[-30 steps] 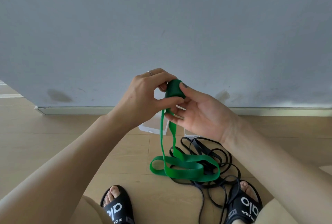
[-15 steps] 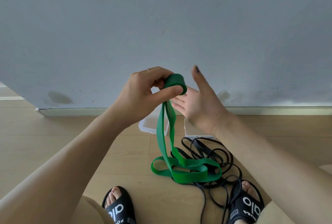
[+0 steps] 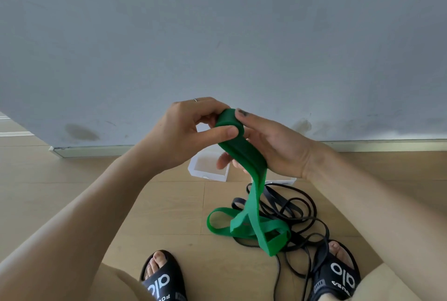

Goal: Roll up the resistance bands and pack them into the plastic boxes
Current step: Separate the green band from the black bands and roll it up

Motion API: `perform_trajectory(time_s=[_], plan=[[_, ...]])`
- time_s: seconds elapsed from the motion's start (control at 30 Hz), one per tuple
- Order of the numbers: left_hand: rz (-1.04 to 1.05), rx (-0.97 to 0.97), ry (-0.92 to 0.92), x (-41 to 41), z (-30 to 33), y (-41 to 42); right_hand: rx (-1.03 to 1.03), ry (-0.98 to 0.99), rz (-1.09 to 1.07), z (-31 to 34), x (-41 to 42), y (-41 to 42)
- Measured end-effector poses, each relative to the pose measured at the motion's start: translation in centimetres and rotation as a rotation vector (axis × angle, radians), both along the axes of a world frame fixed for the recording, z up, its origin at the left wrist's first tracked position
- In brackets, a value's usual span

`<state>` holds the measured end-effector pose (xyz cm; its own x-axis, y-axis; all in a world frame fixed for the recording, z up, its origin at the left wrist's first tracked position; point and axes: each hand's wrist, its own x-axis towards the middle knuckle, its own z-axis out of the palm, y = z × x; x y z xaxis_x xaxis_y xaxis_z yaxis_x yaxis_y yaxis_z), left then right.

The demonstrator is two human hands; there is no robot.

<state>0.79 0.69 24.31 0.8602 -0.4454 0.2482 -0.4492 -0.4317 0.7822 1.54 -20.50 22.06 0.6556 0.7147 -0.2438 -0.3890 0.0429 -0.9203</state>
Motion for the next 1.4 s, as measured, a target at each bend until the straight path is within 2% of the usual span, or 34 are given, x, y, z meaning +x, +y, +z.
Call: perform_trajectory(time_s=[0.23, 0.3, 0.37, 0.4, 0.53, 0.6, 0.67, 0.73, 0.87, 0.93, 1.0, 1.13, 1.2, 1.3, 1.4], plan=[[-0.071, 0.085, -0.088, 0.3, -0.4, 1.1, -0.052, -0.012, -0.021, 0.9, -0.6, 0.0], [-0.063, 0.134, -0.171, 0.4, -0.5, 1.2, -0.134, -0.105, -0.046, 1.1, -0.5, -0.2], [-0.058, 0.179, -0.206, 0.2, -0.8, 1.3, -0.285, -0.277, -0.112, 1.0, -0.4, -0.4], [-0.054, 0.168, -0.135, 0.0, -1.0, 1.3, -0.362, -0.381, -0.153, 0.9, -0.4, -0.4], [-0.029, -0.137, 0.550, -0.6, -1.1, 1.0, -0.591, -0.792, -0.303, -0.1, -1.1, -0.5], [0.006, -0.258, 0.798, -0.5, -1.3, 0.6, -0.691, -1.038, -0.381, -1.0, -1.5, -0.4], [-0.020, -0.229, 0.848, -0.6, -1.4, -0.1, -0.757, -1.312, -0.424, -1.6, -1.7, 0.0], [-0.060, -0.170, 0.772, -0.7, -1.4, -0.5, -0.749, -1.517, -0.426, -2.1, -1.7, 0.0], [-0.101, -0.078, 0.649, -0.6, -1.0, -0.1, -0.720, -1.709, -0.449, -2.8, -1.7, -0.2], [-0.091, -0.031, 0.599, -0.6, -0.9, 0.0, -0.716, -1.708, -0.461, -2.9, -2.1, 0.2], [-0.063, -0.018, 0.535, -0.6, -0.8, 0.1, -0.691, -1.589, -0.458, -2.8, -2.3, 0.6], [-0.032, 0.081, 0.343, -0.3, -0.3, 0.1, -0.565, -0.957, -0.371, -1.4, -2.2, 0.6], [-0.034, 0.119, 0.292, -0.4, -0.1, 0.2, -0.516, -0.725, -0.287, -0.9, -1.6, 0.3], [-0.046, 0.152, 0.273, -0.6, -0.2, 0.2, -0.503, -0.658, -0.171, -0.4, -0.9, 0.0], [-0.037, 0.157, 0.263, -0.6, 0.1, 0.3, -0.485, -0.581, -0.147, -0.1, -0.9, 0.0]])
